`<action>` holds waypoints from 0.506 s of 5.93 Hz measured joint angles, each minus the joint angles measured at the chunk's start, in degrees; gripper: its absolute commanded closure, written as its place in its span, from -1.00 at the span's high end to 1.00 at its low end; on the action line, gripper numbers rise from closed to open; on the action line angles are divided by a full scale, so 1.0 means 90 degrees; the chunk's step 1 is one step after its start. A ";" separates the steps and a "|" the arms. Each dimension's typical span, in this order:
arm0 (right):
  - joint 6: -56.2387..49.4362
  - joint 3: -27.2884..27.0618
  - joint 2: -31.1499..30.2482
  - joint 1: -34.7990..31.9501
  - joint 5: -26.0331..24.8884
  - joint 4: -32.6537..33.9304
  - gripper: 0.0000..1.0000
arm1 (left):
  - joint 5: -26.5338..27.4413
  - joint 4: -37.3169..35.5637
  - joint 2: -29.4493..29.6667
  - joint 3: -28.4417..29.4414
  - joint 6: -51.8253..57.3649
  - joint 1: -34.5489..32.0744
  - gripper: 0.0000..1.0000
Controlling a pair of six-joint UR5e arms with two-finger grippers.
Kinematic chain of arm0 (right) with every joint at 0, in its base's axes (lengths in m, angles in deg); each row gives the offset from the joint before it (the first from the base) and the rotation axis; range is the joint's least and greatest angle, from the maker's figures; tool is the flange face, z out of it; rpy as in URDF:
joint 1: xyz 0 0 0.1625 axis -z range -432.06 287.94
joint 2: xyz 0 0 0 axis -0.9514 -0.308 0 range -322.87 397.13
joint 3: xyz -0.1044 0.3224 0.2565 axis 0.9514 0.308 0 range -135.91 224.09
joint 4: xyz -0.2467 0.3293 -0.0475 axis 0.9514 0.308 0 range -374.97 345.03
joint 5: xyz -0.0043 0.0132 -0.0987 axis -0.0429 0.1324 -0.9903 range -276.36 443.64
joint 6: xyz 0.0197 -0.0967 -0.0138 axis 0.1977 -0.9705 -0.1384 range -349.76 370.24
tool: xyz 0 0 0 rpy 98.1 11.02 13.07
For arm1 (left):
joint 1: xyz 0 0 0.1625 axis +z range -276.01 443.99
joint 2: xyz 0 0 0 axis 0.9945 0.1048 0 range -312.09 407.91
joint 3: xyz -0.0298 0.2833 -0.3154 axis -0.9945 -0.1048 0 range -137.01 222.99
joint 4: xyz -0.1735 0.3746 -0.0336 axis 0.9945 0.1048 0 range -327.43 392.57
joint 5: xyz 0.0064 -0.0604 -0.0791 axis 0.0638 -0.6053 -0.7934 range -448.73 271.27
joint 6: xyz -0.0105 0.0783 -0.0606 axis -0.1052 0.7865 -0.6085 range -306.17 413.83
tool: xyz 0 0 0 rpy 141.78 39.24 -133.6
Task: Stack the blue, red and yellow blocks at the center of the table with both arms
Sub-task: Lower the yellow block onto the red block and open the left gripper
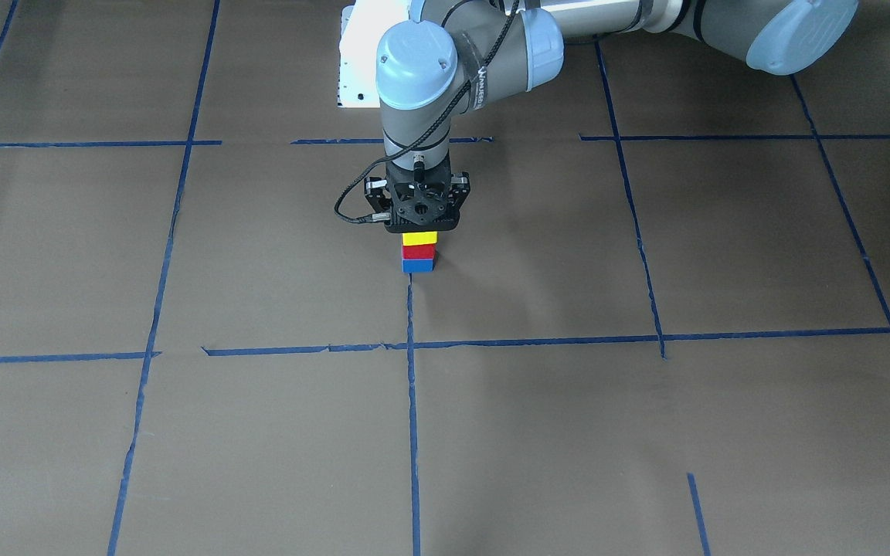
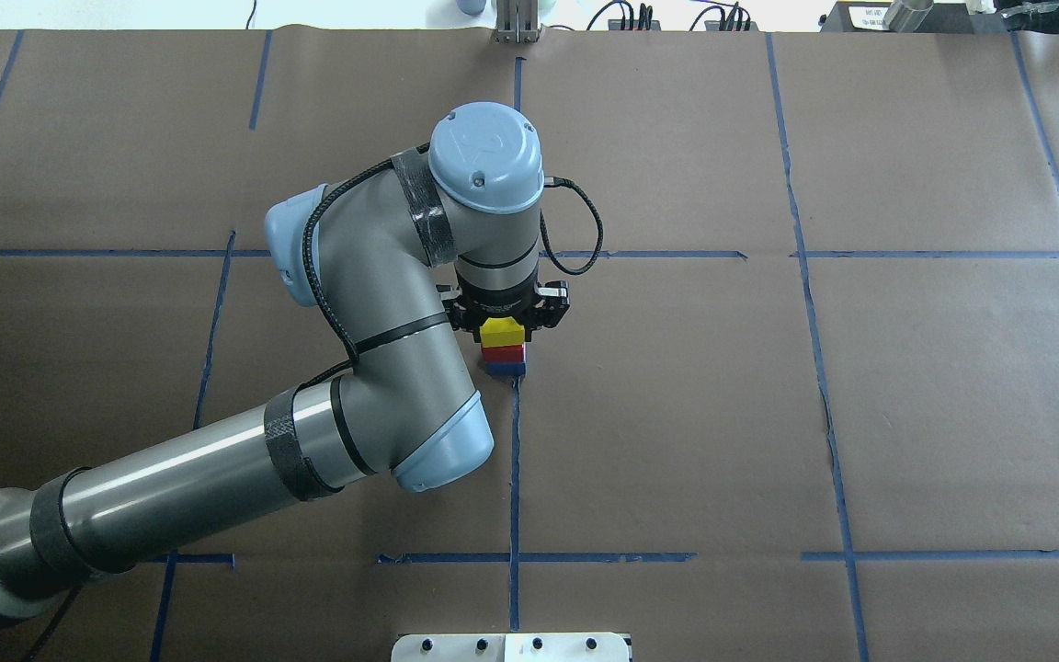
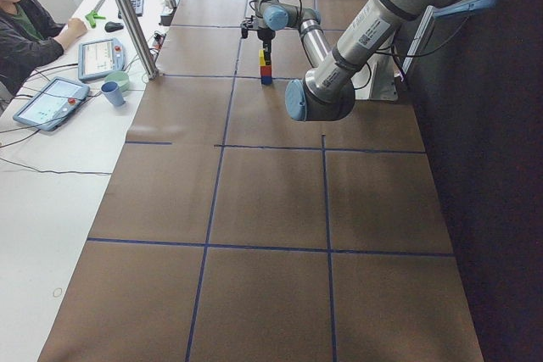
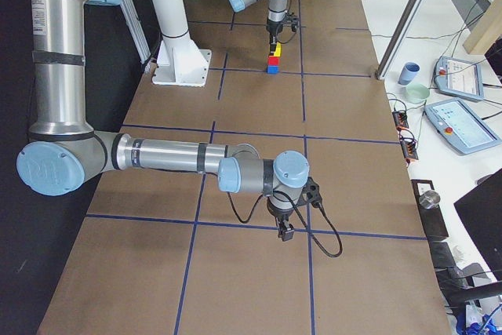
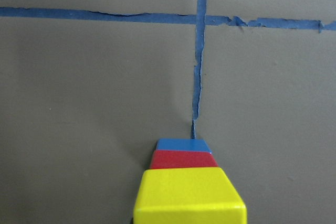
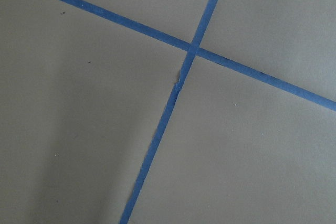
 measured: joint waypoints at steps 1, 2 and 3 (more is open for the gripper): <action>0.0000 0.0001 0.0000 0.0000 0.0000 0.0003 1.00 | 0.0002 0.0029 -0.0004 0.0004 0.0001 0.0005 0.27; 0.0000 0.0001 0.0000 0.0000 0.0000 0.0007 1.00 | 0.0002 0.0039 -0.0005 0.0005 0.0001 0.0008 0.38; 0.0000 0.0001 0.0000 0.0000 0.0000 0.0009 1.00 | 0.0005 0.0042 -0.0010 0.0005 0.0001 0.0008 0.54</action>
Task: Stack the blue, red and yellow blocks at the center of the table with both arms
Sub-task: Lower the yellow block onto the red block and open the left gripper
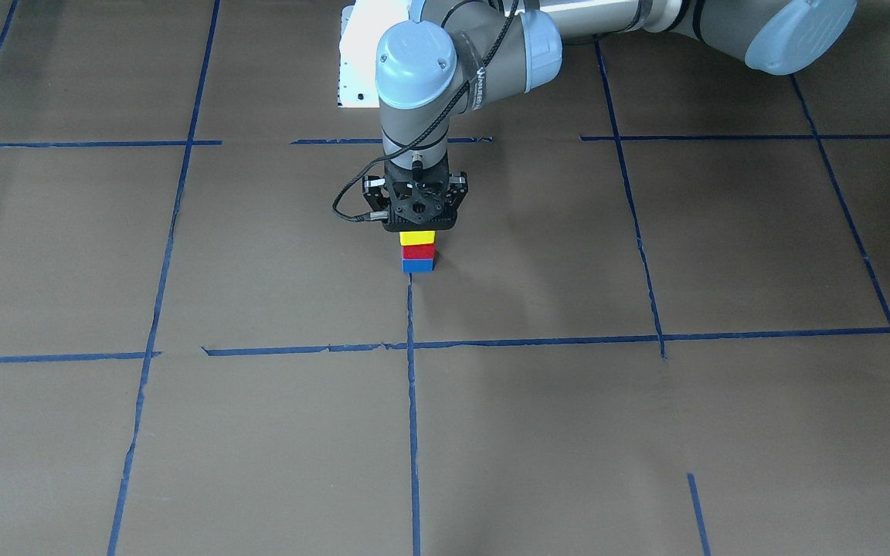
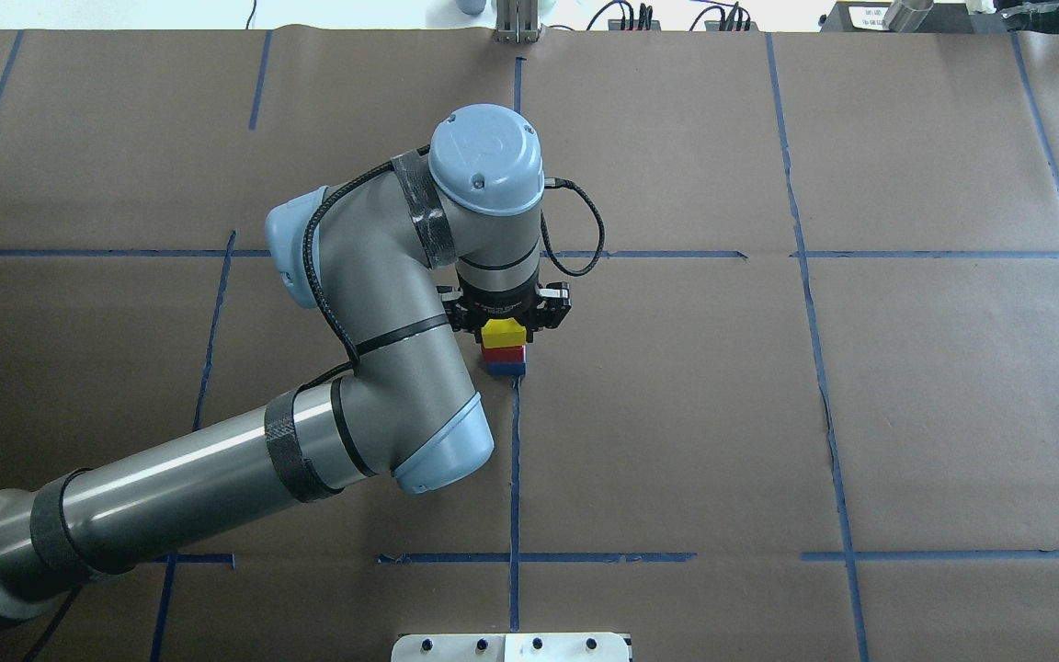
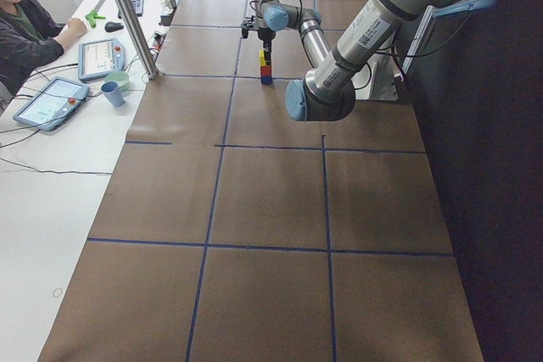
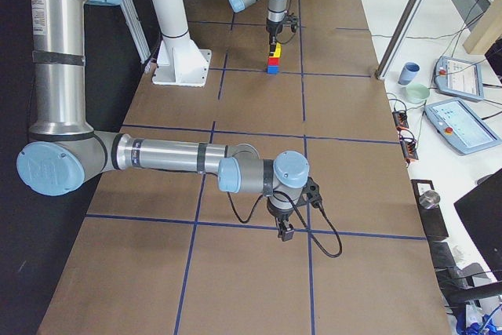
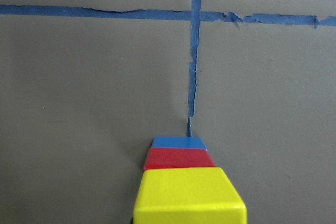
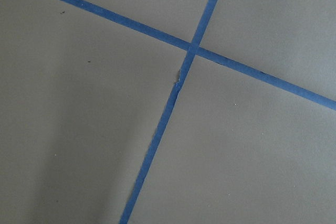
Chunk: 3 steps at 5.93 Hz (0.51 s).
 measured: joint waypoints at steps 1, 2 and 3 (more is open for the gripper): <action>0.0000 0.0000 0.0000 0.0000 0.0000 -0.0002 1.00 | 0.0007 -0.0002 -0.0003 0.0000 0.0000 0.0000 0.96; 0.0000 0.0000 0.0000 0.0000 0.0000 -0.0004 1.00 | 0.0016 -0.0009 -0.0005 -0.0018 -0.0002 0.0001 0.99; 0.0000 0.0000 0.0000 0.0000 0.0000 -0.0003 1.00 | 0.0026 -0.0035 -0.0004 -0.0108 -0.0007 -0.0007 0.99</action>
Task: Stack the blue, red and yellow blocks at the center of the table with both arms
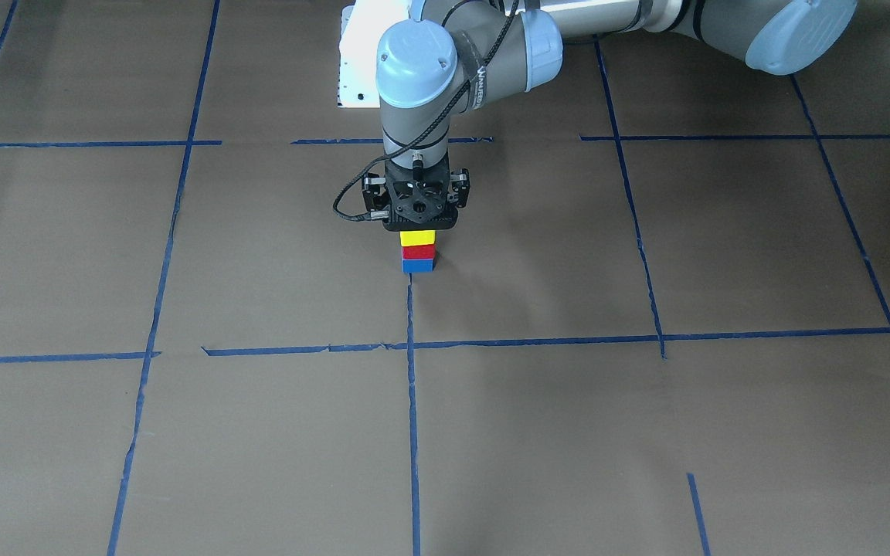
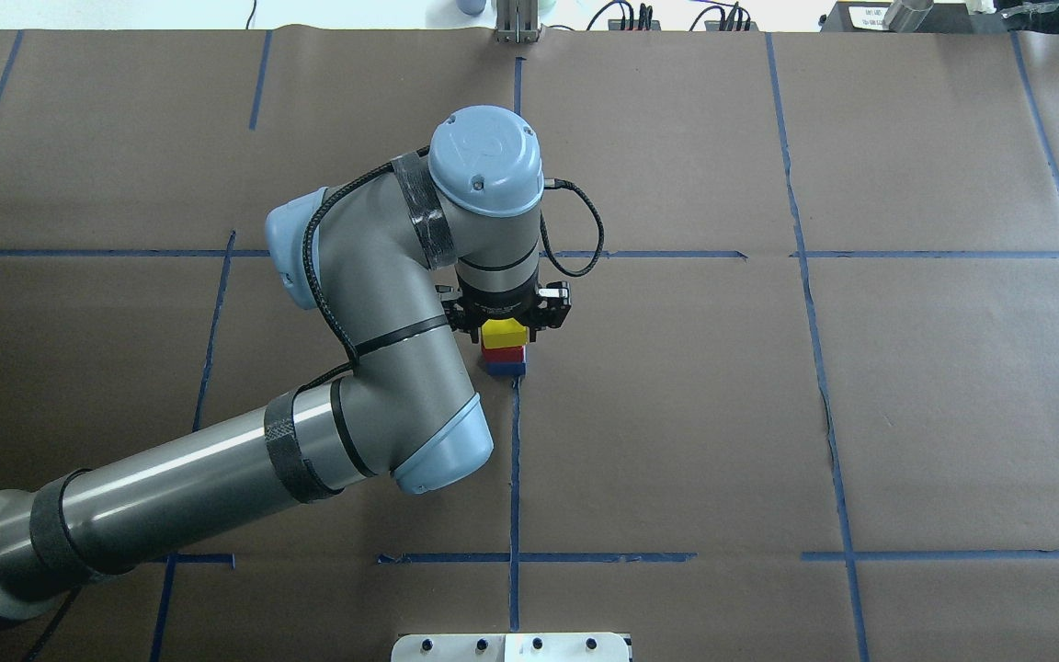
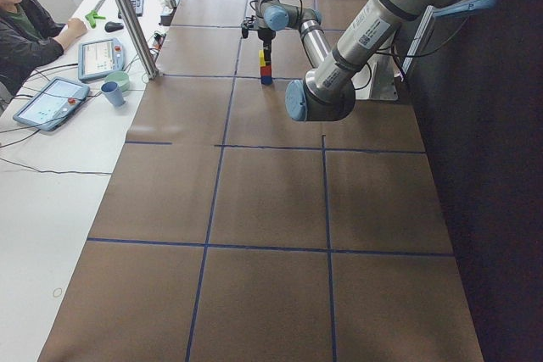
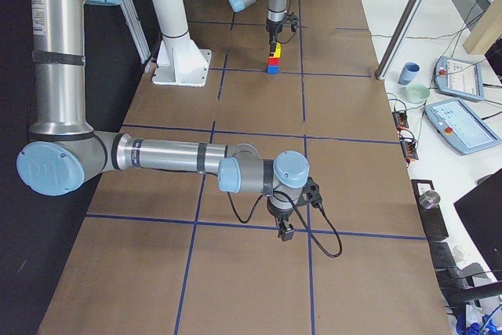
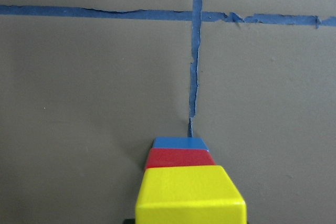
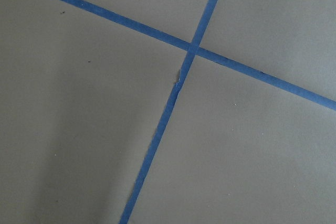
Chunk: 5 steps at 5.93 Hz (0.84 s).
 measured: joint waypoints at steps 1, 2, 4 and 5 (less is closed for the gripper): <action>0.0000 0.0000 0.0000 0.0000 0.0000 -0.0003 1.00 | 0.0007 -0.0060 -0.0004 -0.0217 -0.0002 -0.0056 0.99; 0.0000 0.0000 0.0000 0.0000 0.0000 -0.0005 1.00 | 0.0009 -0.0116 -0.0086 -0.0577 0.0006 -0.0186 0.99; 0.0003 -0.0001 0.0002 0.0000 -0.0007 -0.0006 1.00 | 0.0007 -0.0157 -0.1174 -0.1818 0.0671 -0.0515 1.00; 0.0007 -0.0007 0.0011 0.0000 -0.0009 -0.0006 1.00 | -0.0013 -0.0171 -0.1972 -0.2380 0.1711 -0.0840 1.00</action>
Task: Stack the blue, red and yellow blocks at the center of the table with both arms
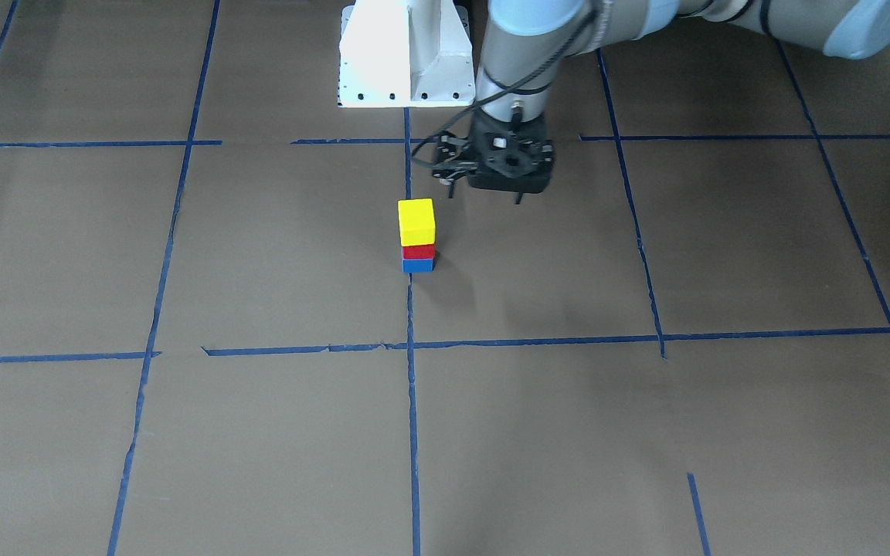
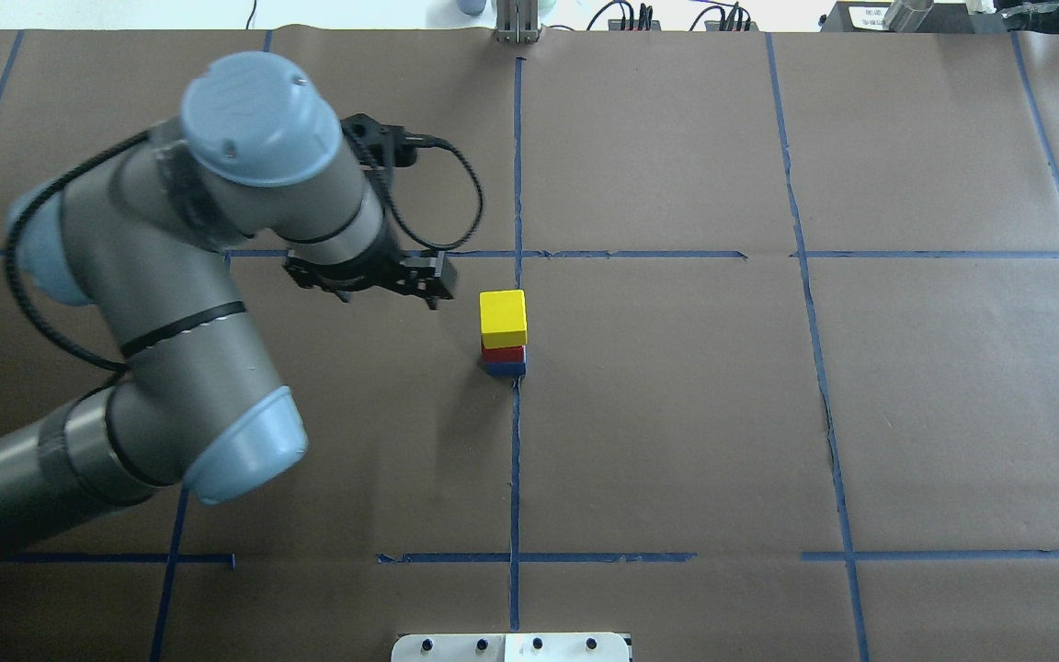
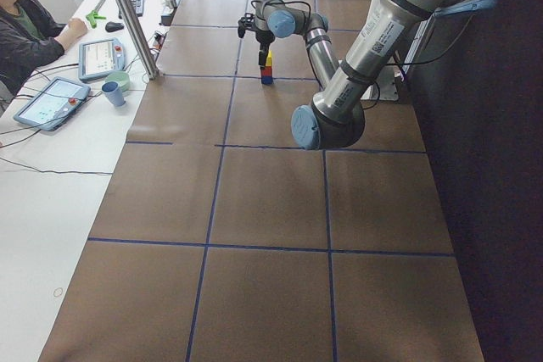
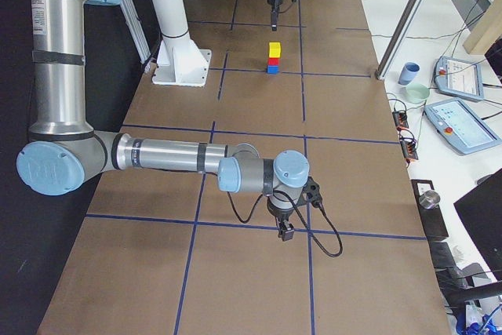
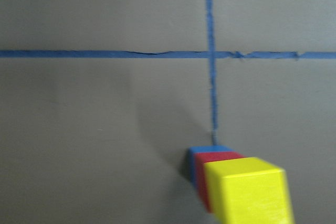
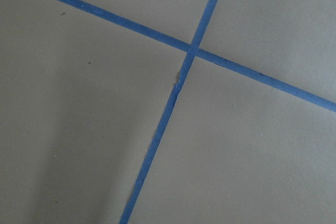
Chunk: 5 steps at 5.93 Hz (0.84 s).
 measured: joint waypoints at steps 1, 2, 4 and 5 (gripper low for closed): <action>0.0005 -0.0002 0.0005 0.0000 -0.0001 0.0003 1.00 | -0.0029 0.0000 -0.0727 -0.0327 0.1083 -0.0452 1.00; 0.0007 -0.0003 0.0008 0.0000 0.0002 0.0007 1.00 | -0.0193 0.0049 -0.1518 -0.0481 0.2169 -0.1074 1.00; 0.0005 -0.0014 0.0002 0.0000 0.0008 0.0003 1.00 | -0.1168 0.0188 -0.3036 -0.0396 0.4638 -0.2869 1.00; 0.0010 -0.0011 0.0000 0.0000 0.0009 0.0003 1.00 | -0.1578 0.0224 -0.3573 -0.0098 0.5789 -0.3736 1.00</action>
